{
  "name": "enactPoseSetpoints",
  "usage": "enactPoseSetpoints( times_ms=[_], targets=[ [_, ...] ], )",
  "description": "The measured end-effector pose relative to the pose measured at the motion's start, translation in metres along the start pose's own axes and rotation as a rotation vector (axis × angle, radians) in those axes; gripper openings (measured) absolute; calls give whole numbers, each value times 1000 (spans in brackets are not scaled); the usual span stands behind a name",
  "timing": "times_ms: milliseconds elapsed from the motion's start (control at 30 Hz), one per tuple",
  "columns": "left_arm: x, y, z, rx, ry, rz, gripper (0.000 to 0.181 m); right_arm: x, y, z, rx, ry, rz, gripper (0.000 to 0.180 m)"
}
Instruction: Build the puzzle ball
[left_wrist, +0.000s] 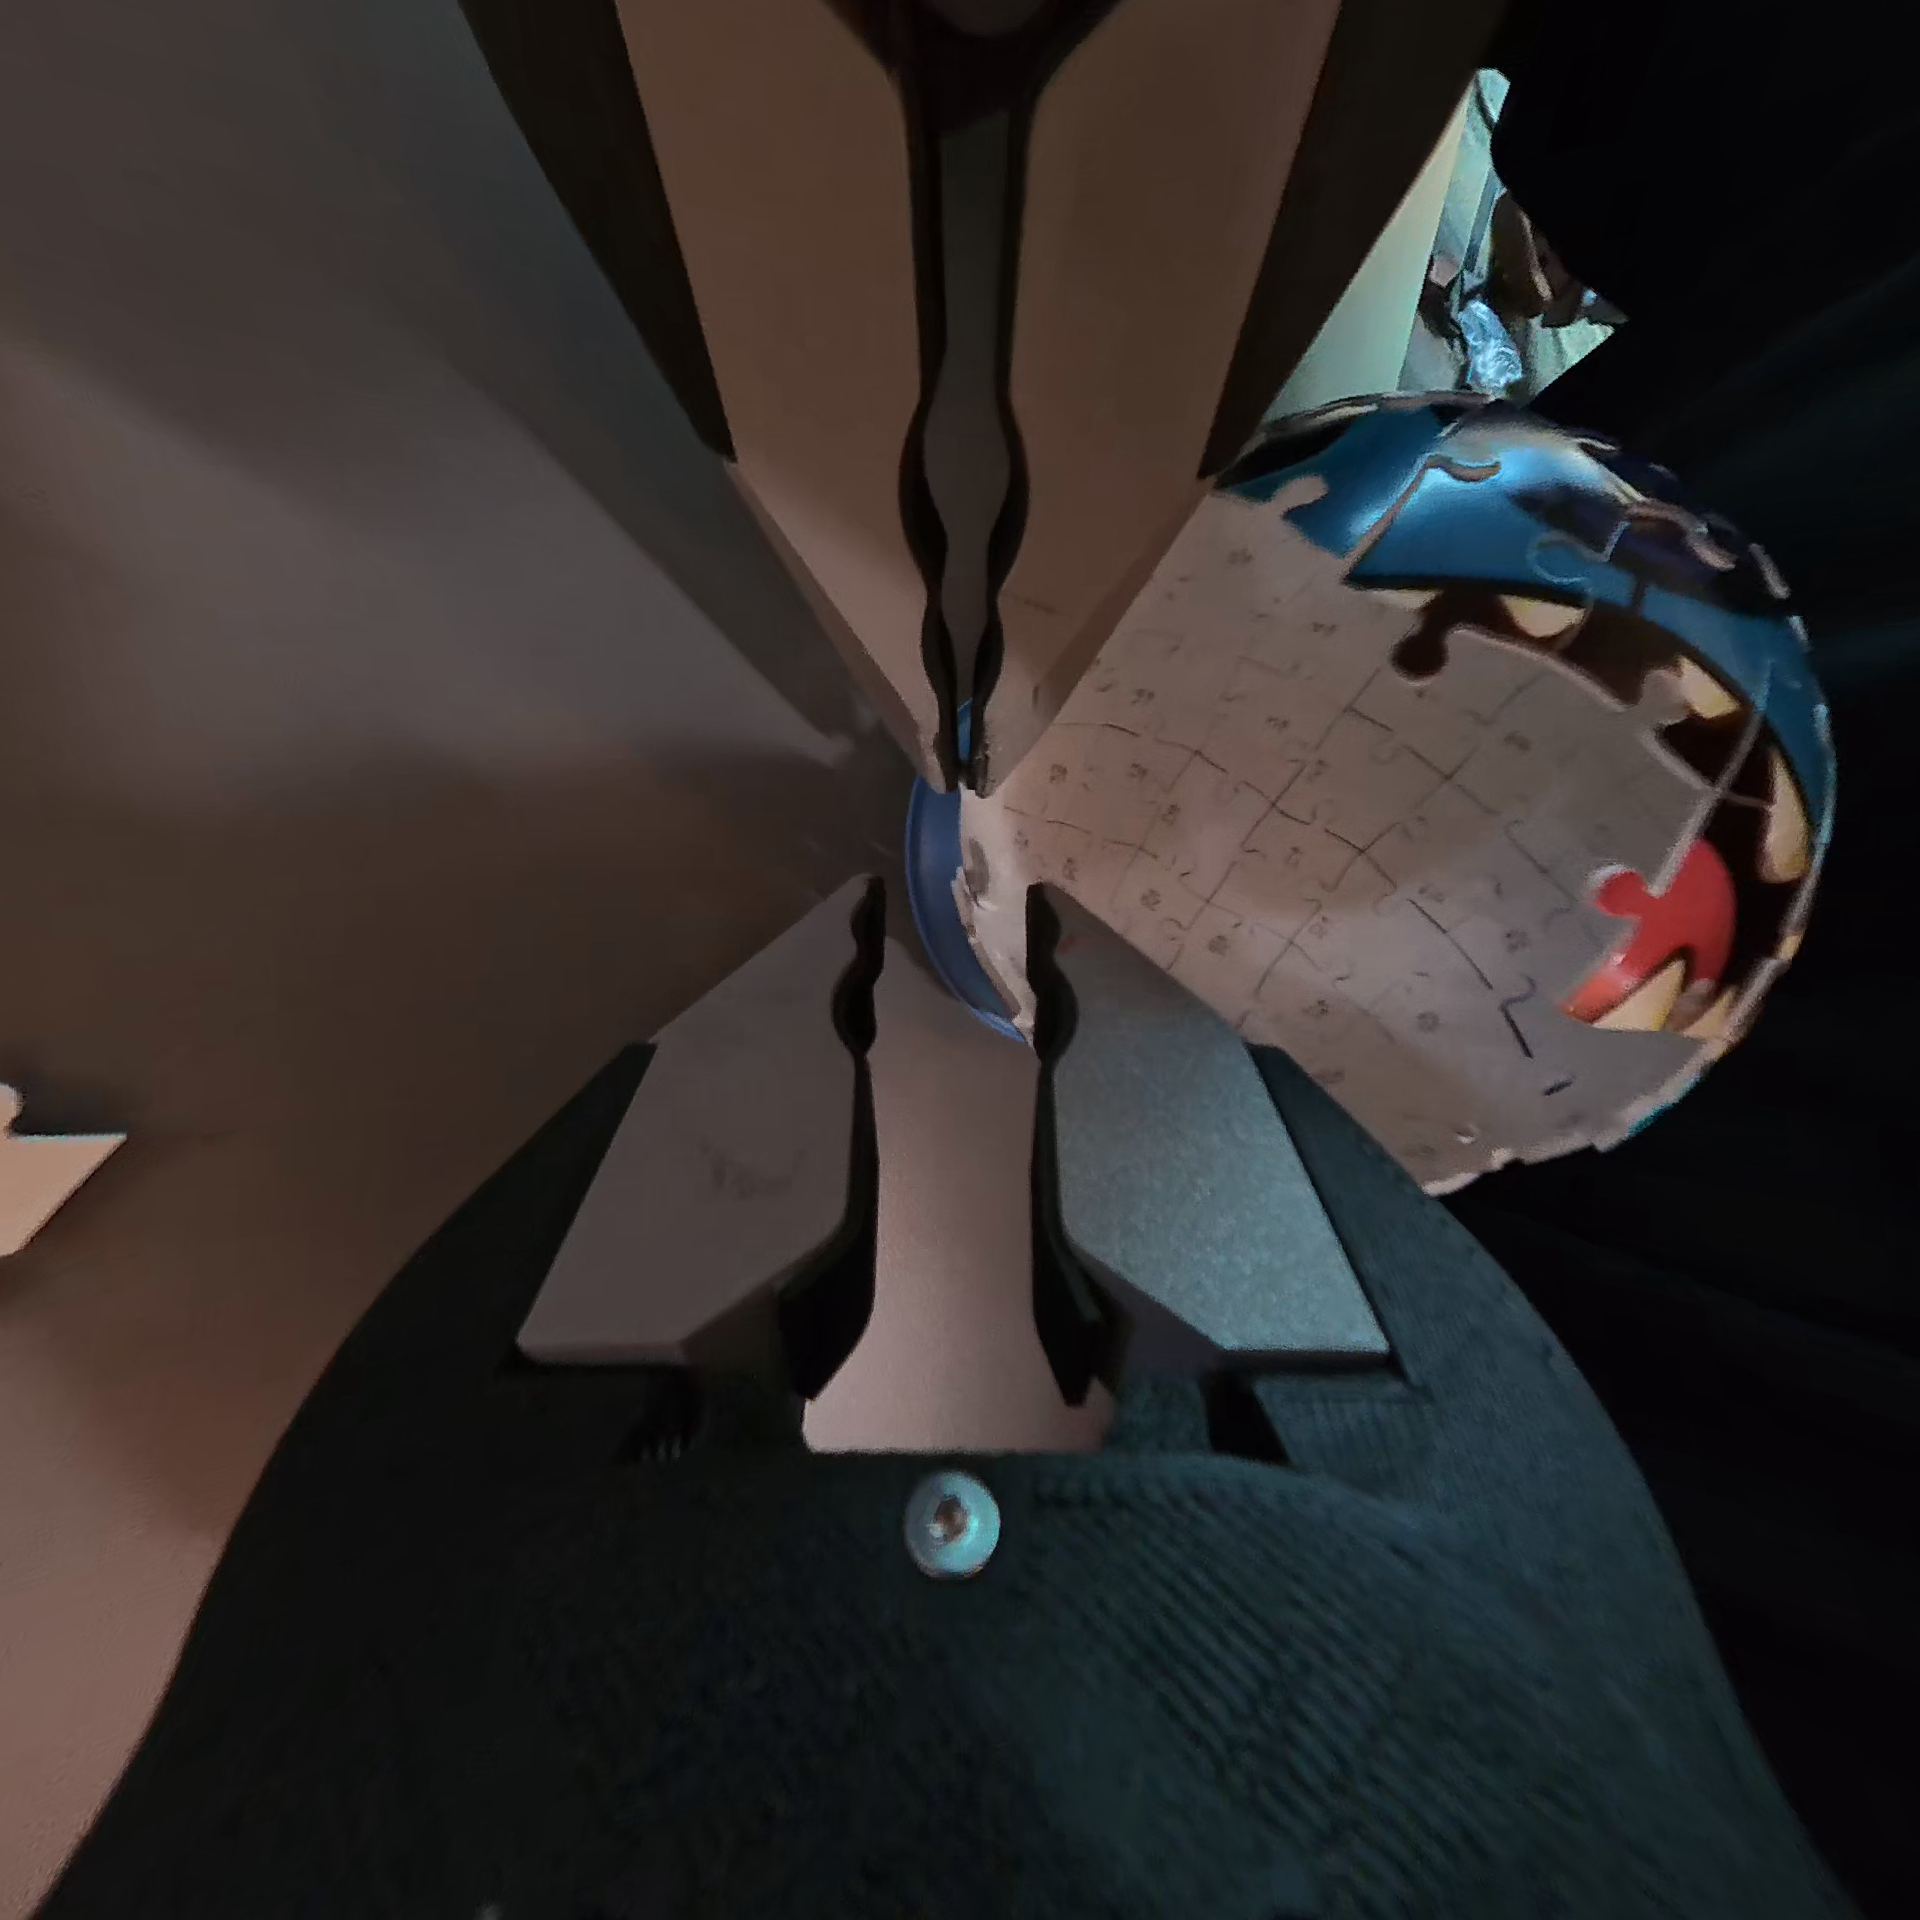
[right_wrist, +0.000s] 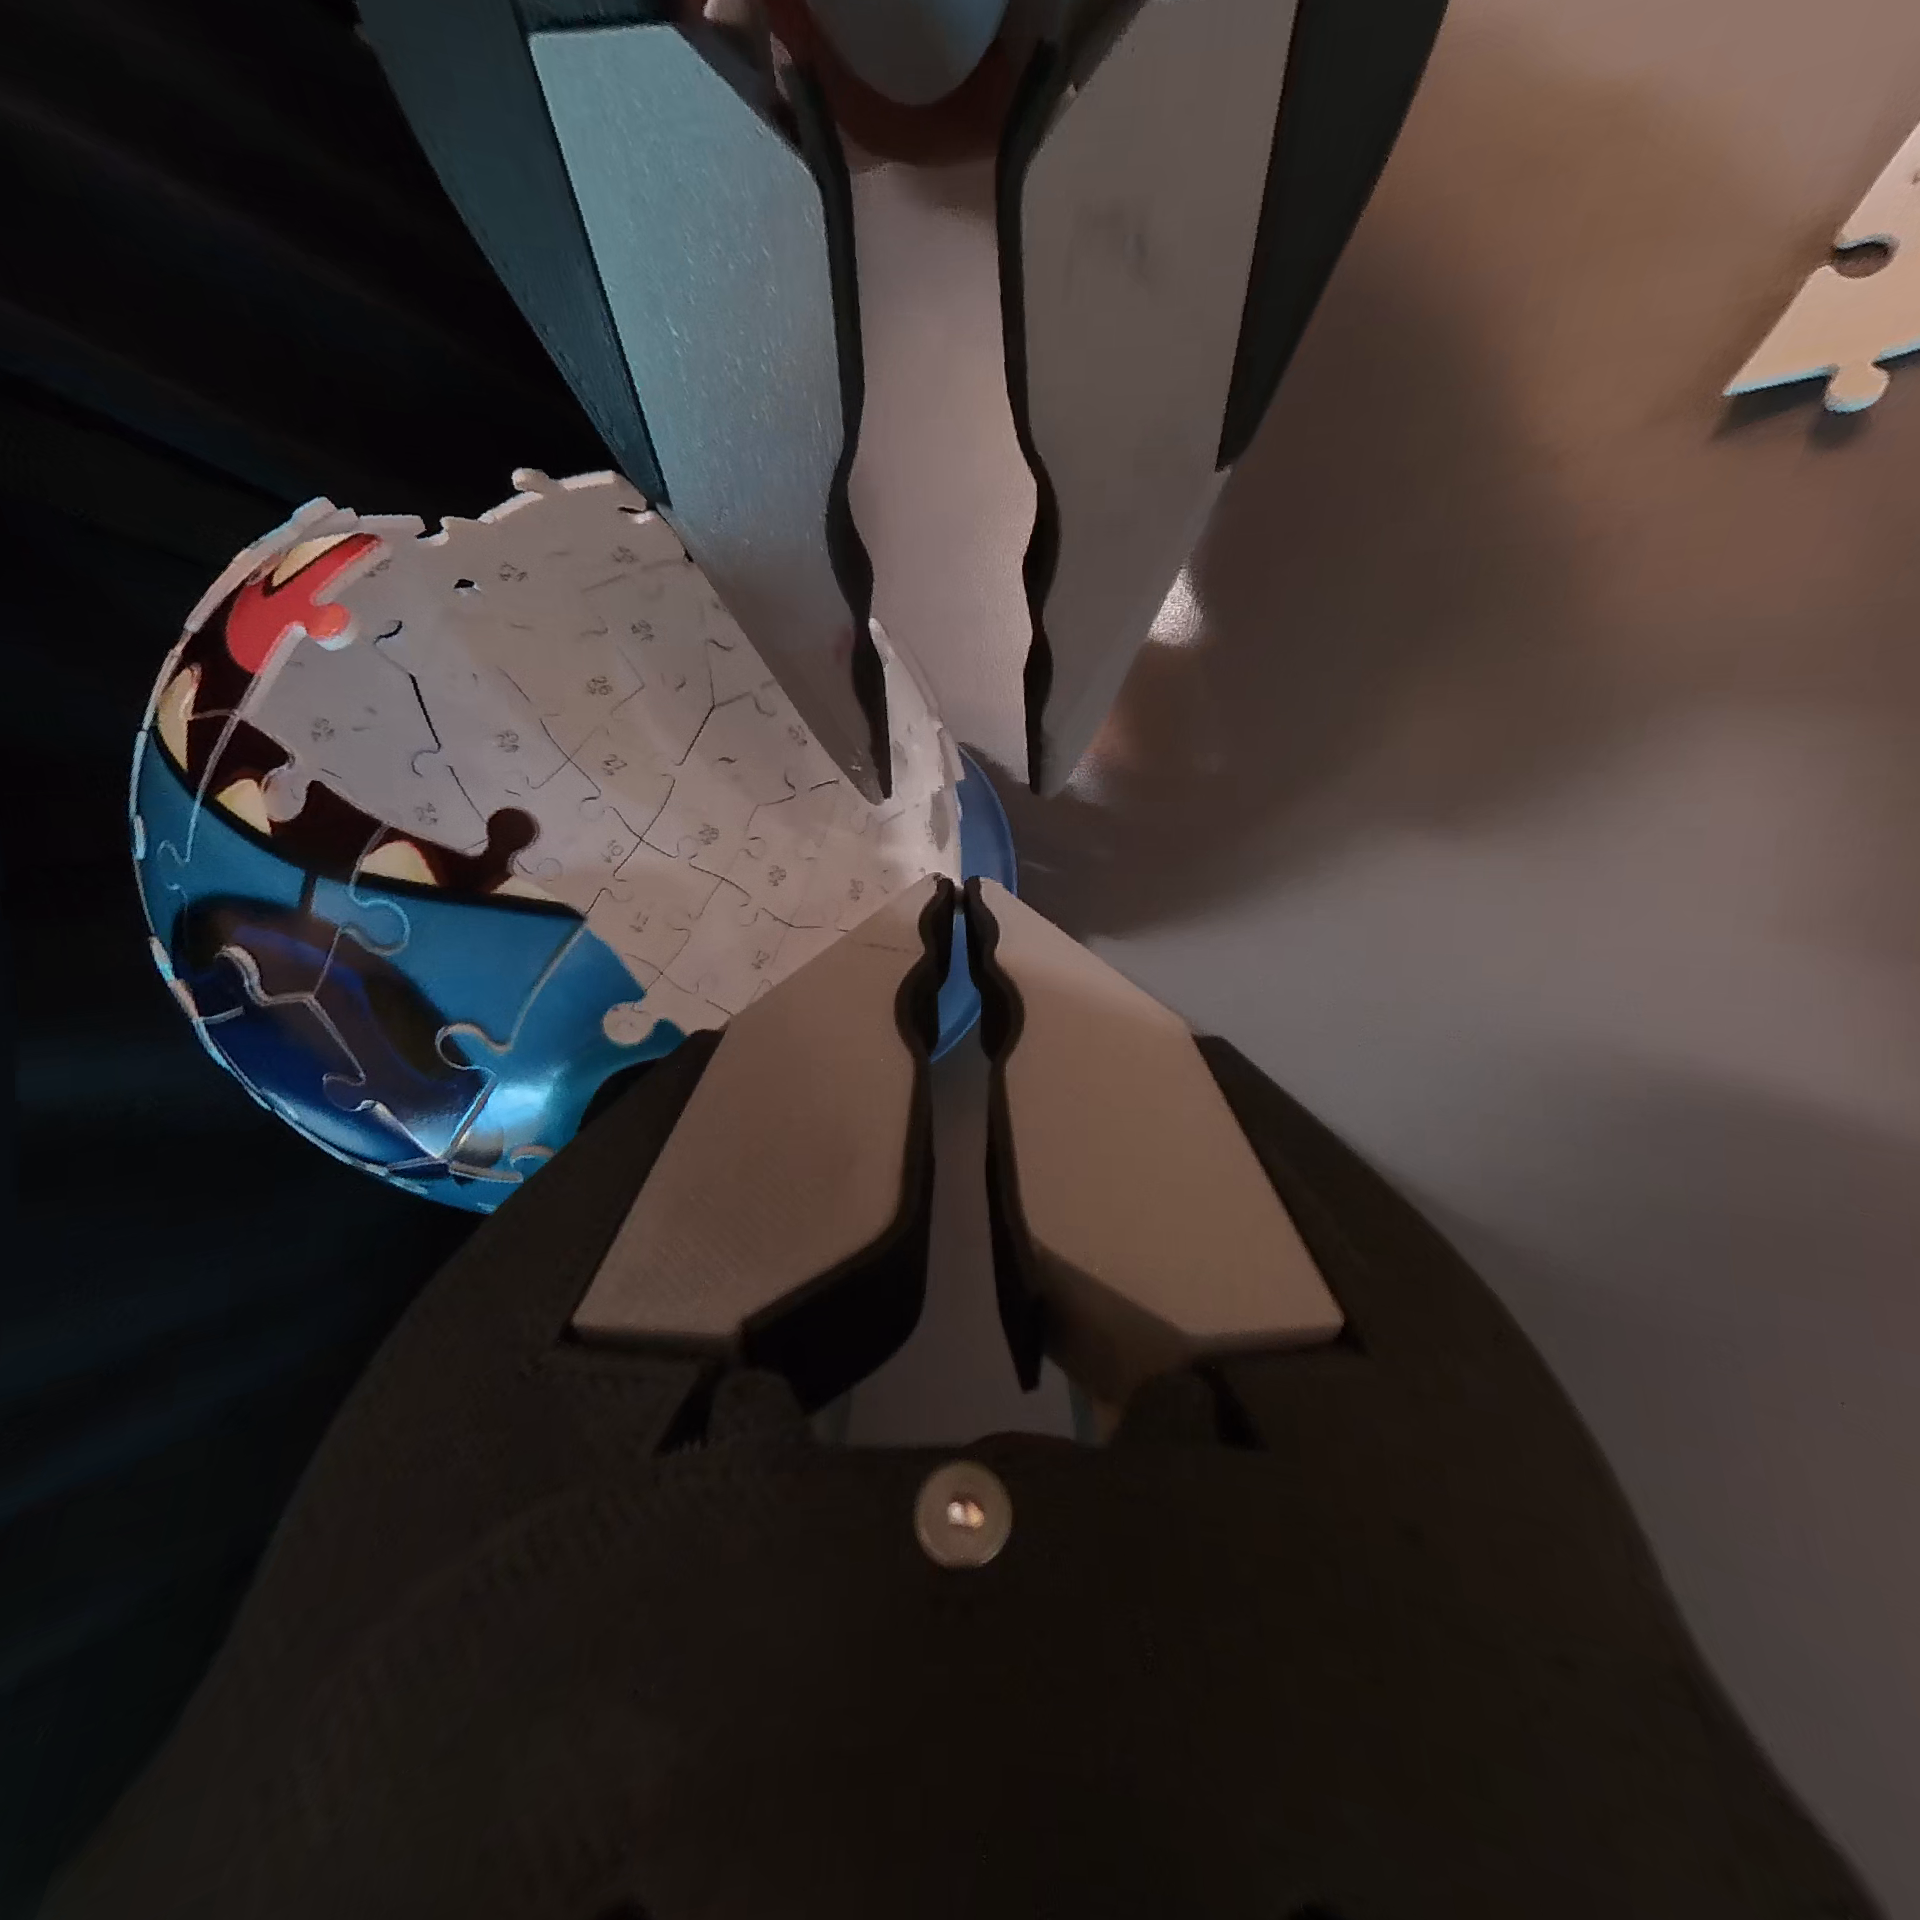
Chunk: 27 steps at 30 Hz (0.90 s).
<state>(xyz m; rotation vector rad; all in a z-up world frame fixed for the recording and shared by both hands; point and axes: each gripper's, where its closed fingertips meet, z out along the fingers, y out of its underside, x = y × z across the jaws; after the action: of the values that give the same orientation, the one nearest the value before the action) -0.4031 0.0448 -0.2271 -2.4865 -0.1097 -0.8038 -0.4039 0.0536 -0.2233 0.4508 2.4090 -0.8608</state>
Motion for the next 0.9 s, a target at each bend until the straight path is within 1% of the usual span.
enactPoseSetpoints(
  times_ms=[167,367,500,900],
  targets=[
    [-1,-2,4,-7,-7,10,18,0,0,0,5,0,1,0],
    [0,-1,7,-24,-2,12,14,0,0,0,8,-1,3,0],
    [3,-3,8,-12,15,16,3,0,0,0,11,0,4,0],
    [4,-4,9,-12,-4,39,2,-2,0,0,23,-34,-3,0]
  ],
)
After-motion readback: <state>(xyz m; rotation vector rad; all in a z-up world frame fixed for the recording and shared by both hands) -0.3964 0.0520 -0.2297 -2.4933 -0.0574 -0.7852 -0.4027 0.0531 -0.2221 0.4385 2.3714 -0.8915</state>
